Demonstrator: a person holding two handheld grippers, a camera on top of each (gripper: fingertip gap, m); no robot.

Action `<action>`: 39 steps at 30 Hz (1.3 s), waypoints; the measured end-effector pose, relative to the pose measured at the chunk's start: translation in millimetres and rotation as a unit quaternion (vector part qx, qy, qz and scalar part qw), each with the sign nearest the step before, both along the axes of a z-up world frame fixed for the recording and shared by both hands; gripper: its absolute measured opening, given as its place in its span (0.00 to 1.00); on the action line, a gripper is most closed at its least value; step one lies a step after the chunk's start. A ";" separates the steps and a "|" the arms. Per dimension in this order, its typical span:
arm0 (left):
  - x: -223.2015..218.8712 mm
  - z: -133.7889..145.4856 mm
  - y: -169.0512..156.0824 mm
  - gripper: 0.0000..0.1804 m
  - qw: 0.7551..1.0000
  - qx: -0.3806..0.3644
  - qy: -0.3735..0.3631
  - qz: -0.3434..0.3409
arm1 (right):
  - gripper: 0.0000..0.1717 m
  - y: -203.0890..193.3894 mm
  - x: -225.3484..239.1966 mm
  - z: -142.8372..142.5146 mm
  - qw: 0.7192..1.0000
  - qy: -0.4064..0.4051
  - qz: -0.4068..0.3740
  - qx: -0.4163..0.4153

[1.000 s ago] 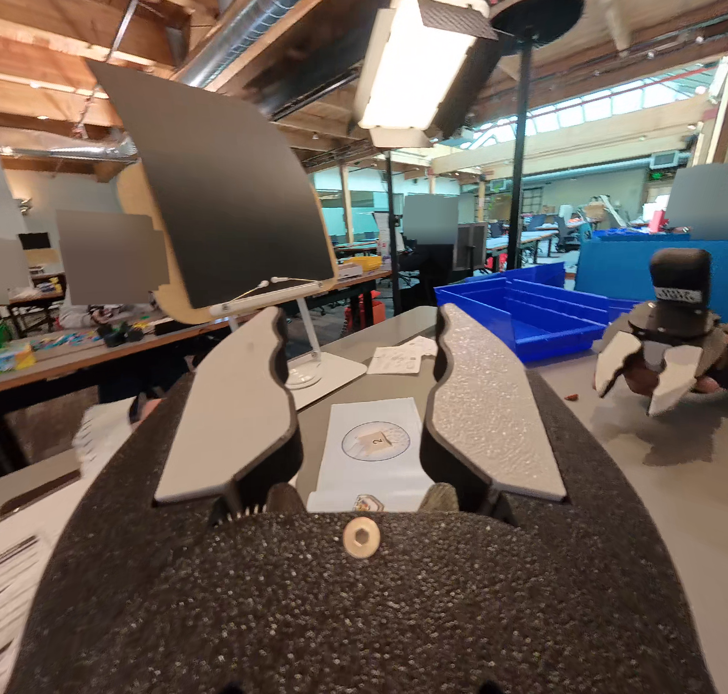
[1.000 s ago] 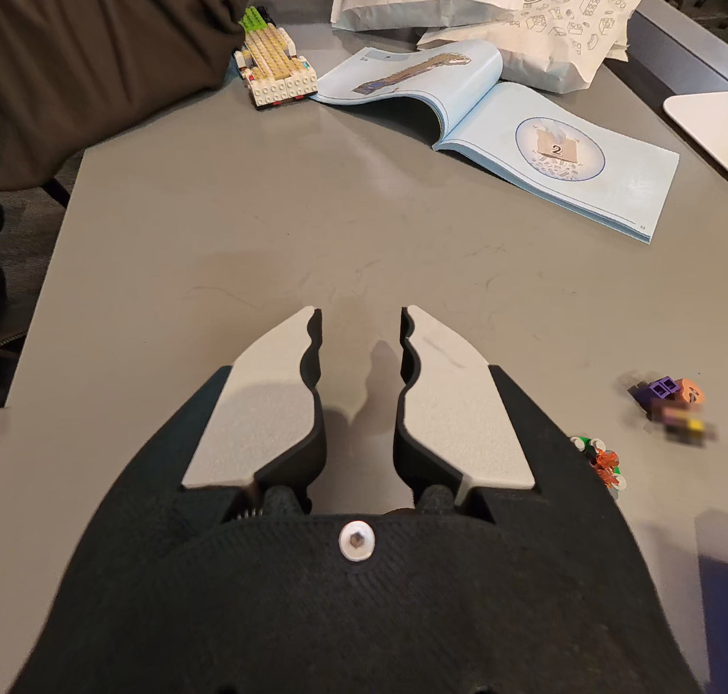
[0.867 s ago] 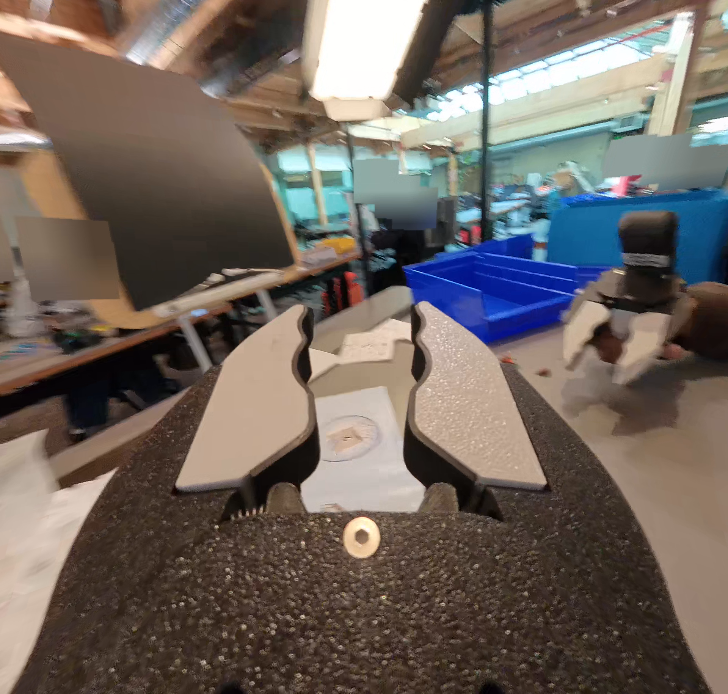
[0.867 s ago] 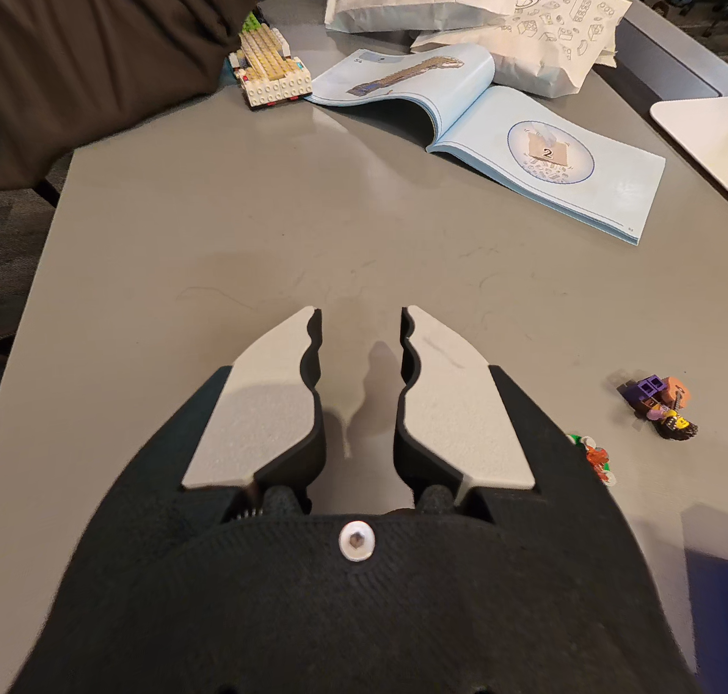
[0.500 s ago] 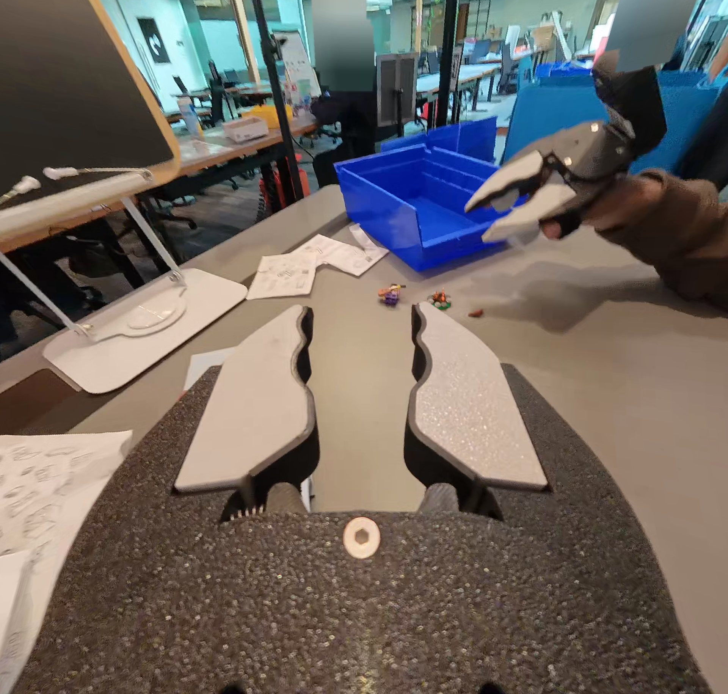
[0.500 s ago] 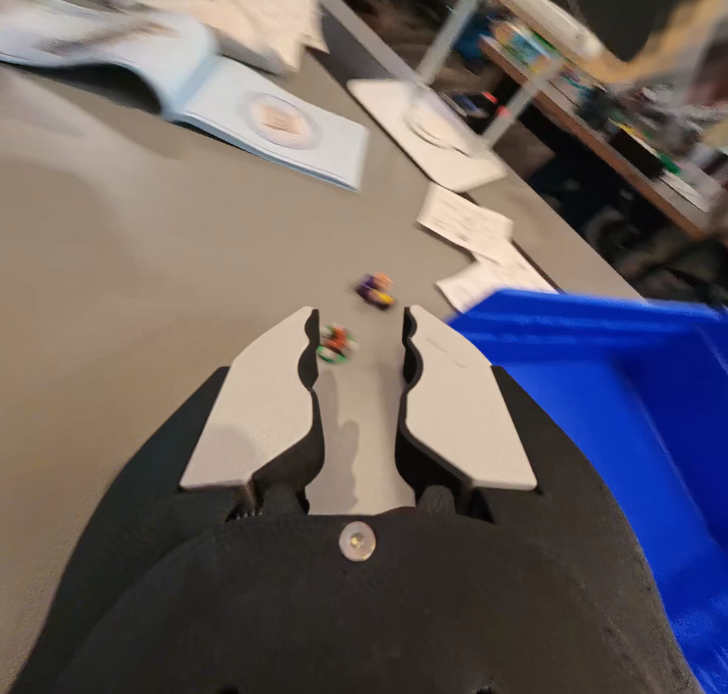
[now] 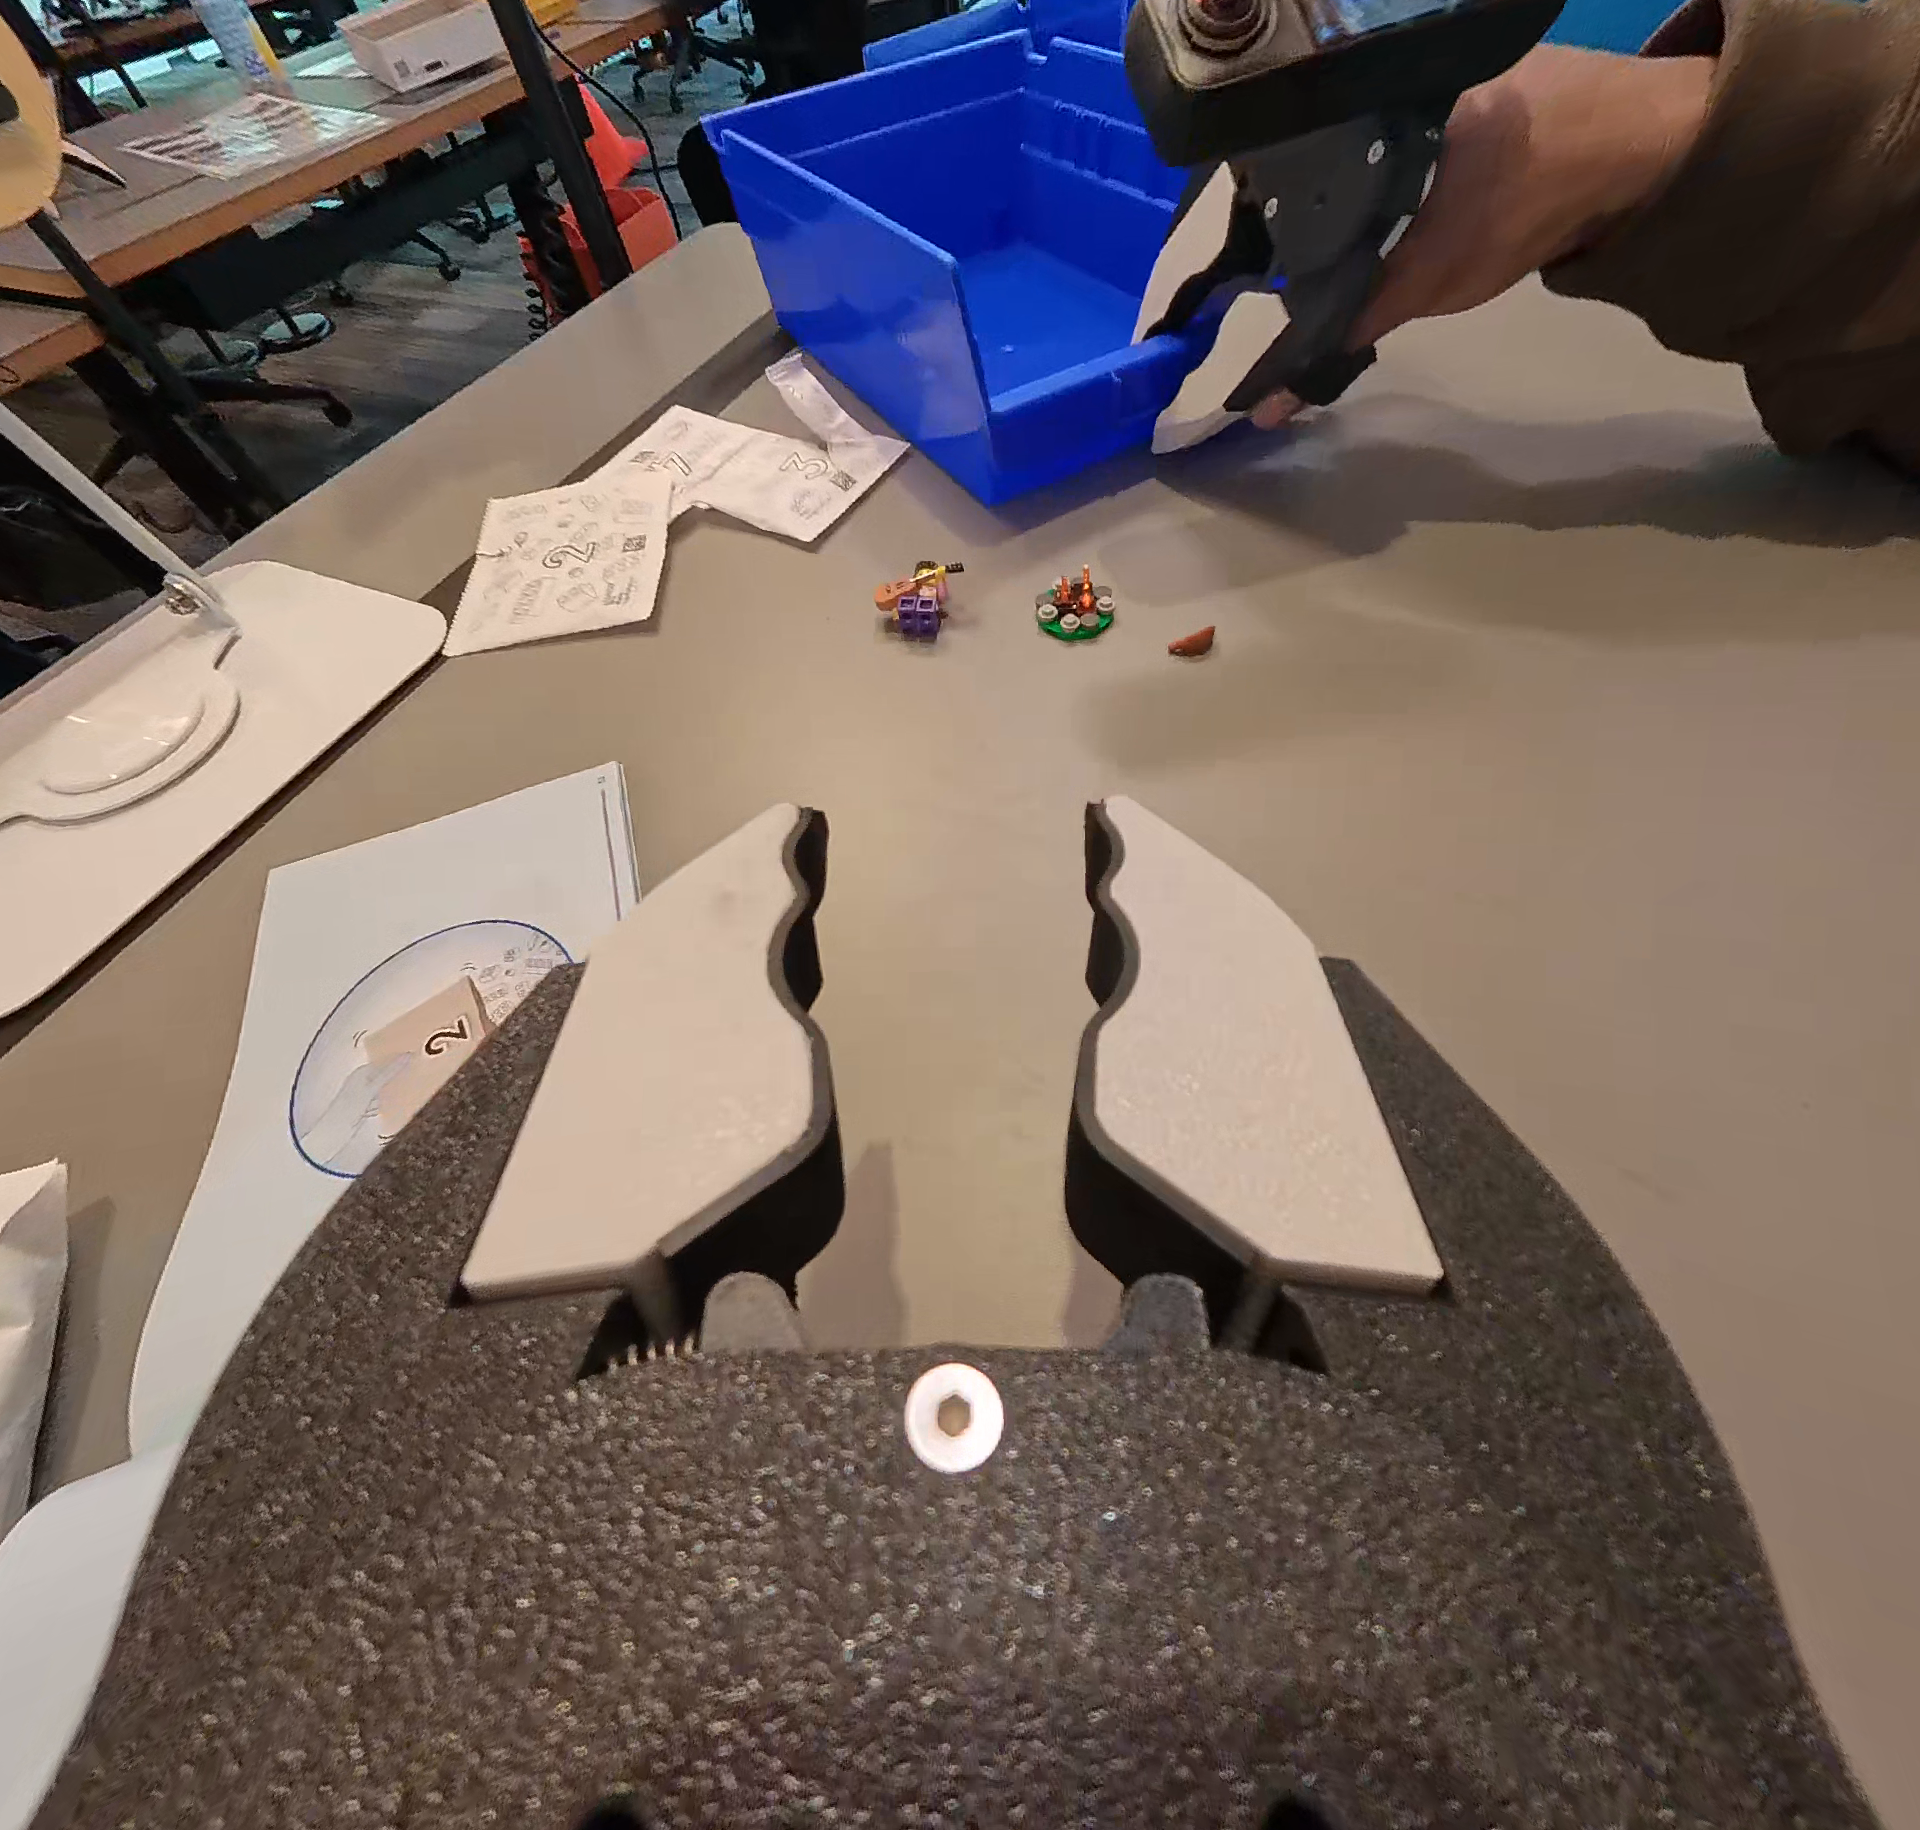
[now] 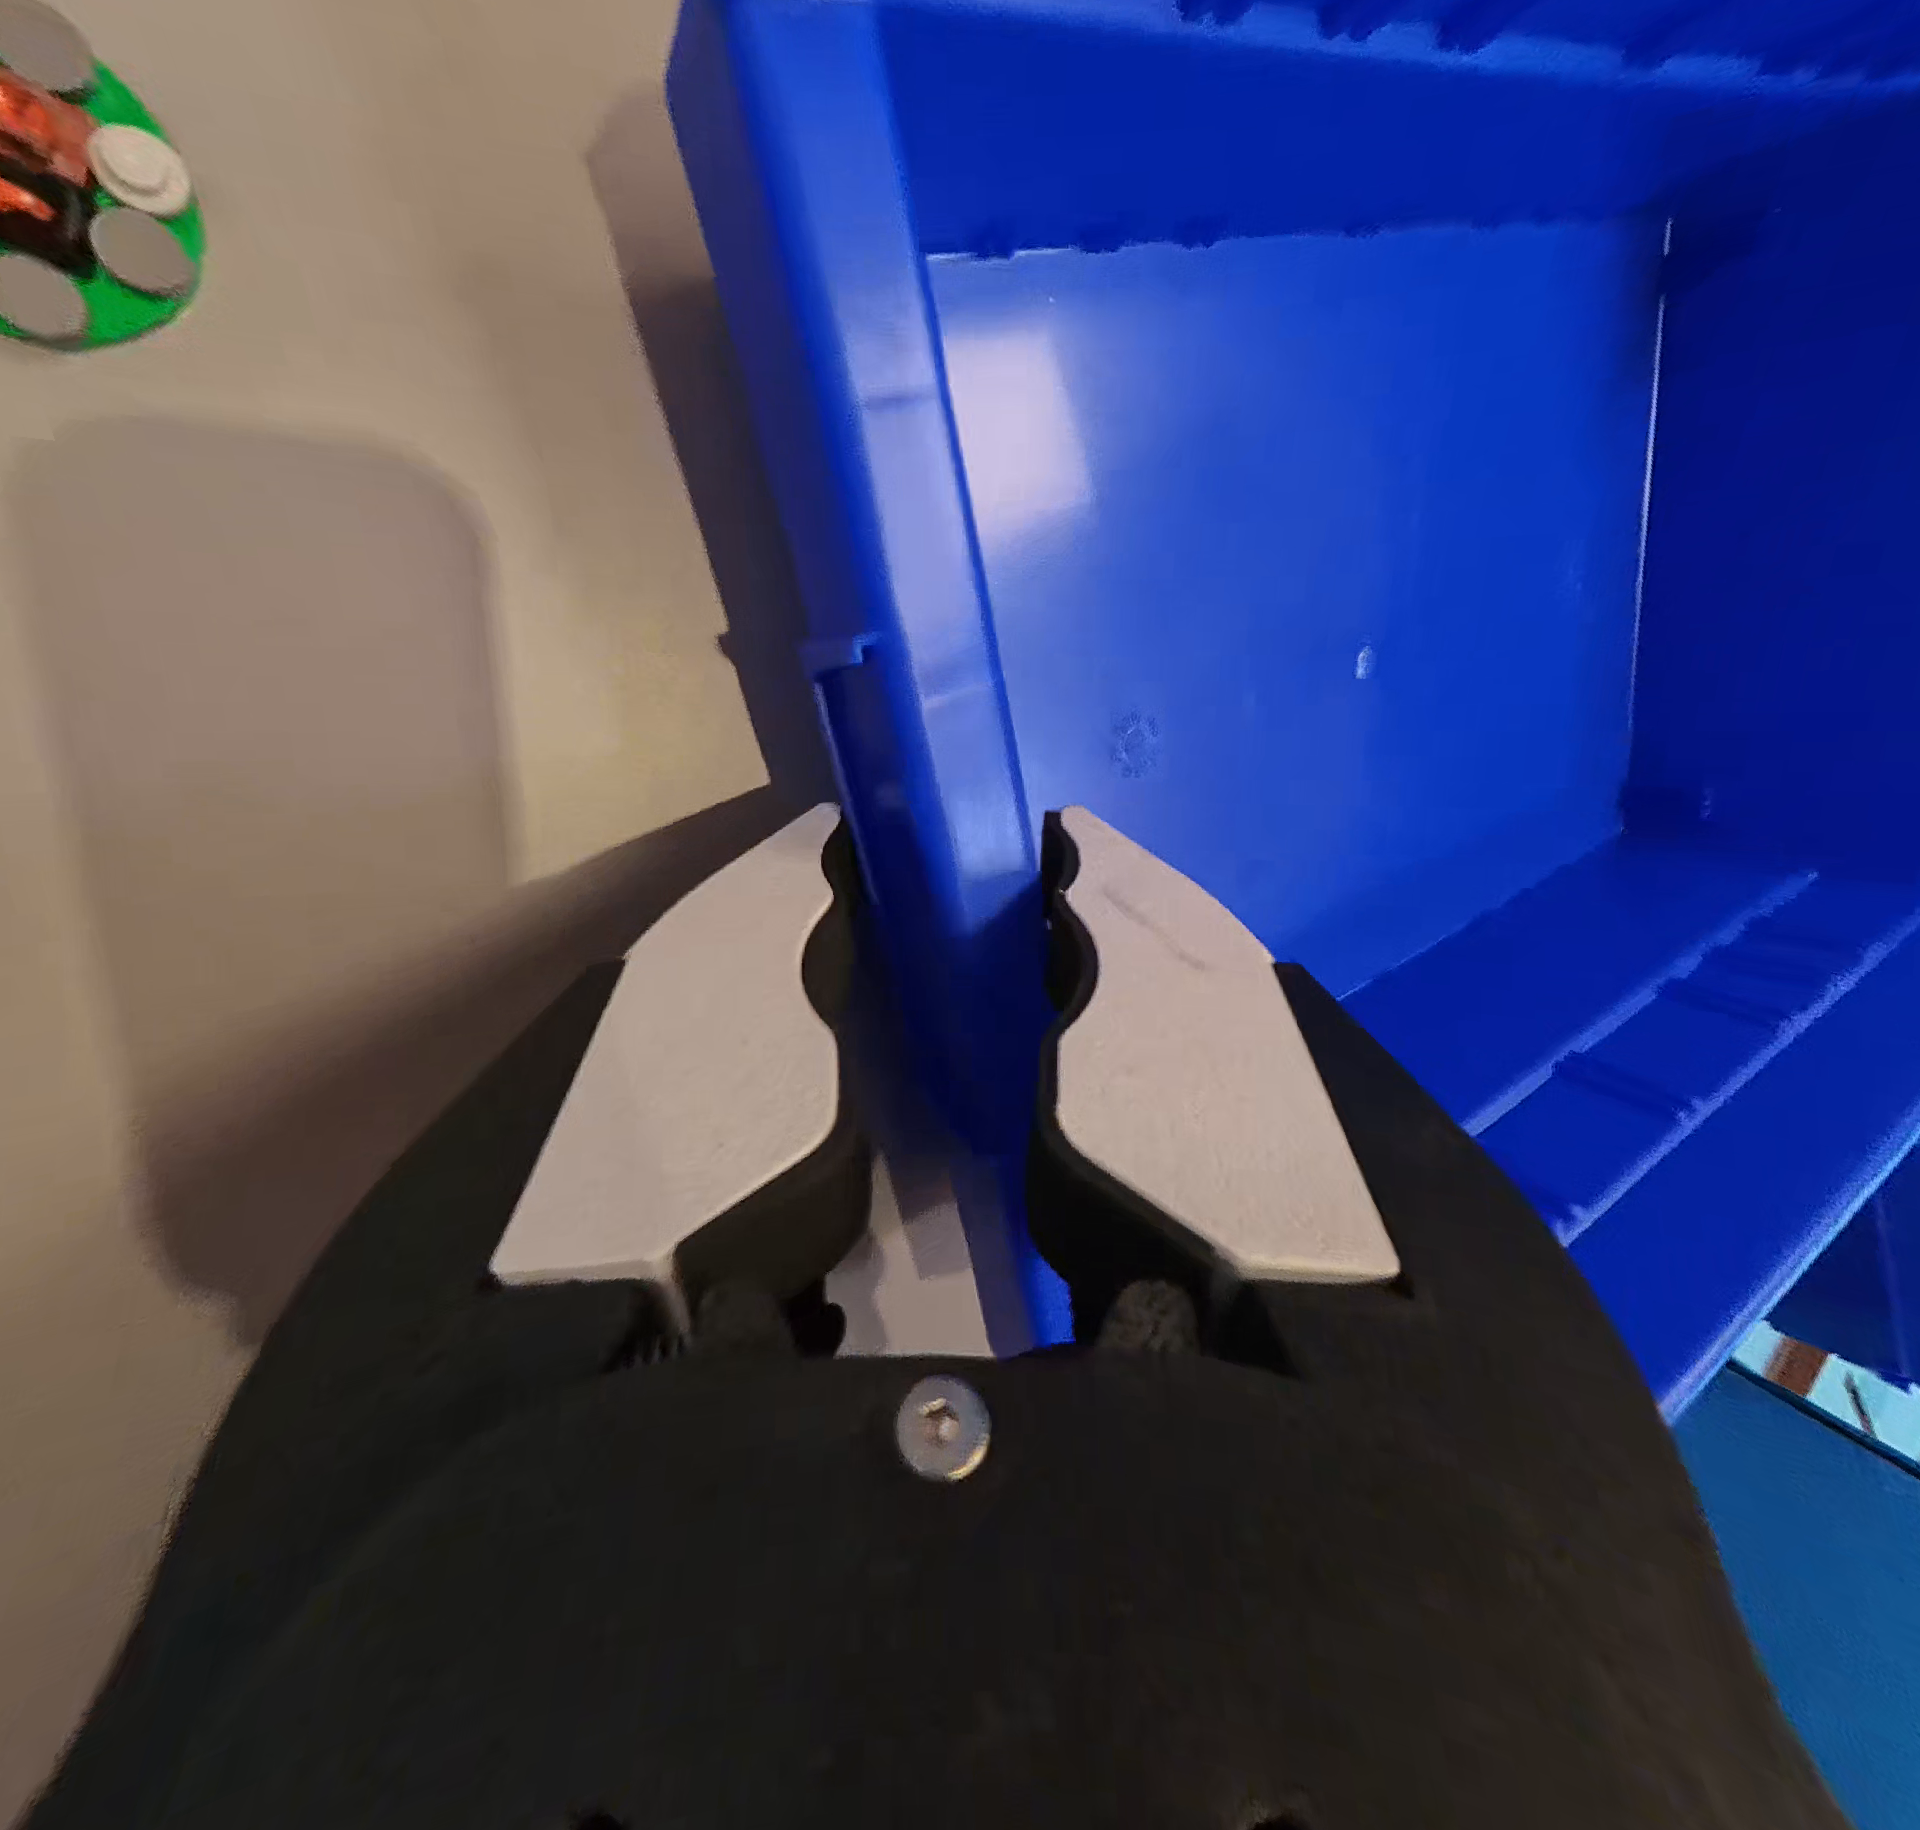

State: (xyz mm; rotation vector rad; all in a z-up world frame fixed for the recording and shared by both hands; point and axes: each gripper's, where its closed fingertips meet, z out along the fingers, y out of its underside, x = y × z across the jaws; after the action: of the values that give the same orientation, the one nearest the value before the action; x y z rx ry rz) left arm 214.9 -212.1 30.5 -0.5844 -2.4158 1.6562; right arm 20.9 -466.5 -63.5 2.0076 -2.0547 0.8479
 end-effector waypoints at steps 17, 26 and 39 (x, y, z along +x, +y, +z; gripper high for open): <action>11.4 -1.1 -0.3 0.25 1.000 0.003 0.002 0.028 | 0.18 0.5 -23.9 88.5 0.992 -0.027 0.042 -0.120; 10.6 -2.8 -0.9 0.24 1.000 0.004 -0.003 0.028 | 0.18 -93.7 -6.5 148.0 0.978 -0.029 -0.039 -0.201; 19.1 -13.1 -1.7 0.24 0.999 0.024 0.009 0.037 | 0.18 -287.8 -14.0 146.5 0.954 0.019 -0.214 -0.209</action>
State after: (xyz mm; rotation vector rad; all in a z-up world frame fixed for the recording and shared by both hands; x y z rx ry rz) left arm 234.0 -213.9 17.5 -0.4762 -2.4839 1.6198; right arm 6.8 -754.3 83.0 1.2884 -1.9685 1.0293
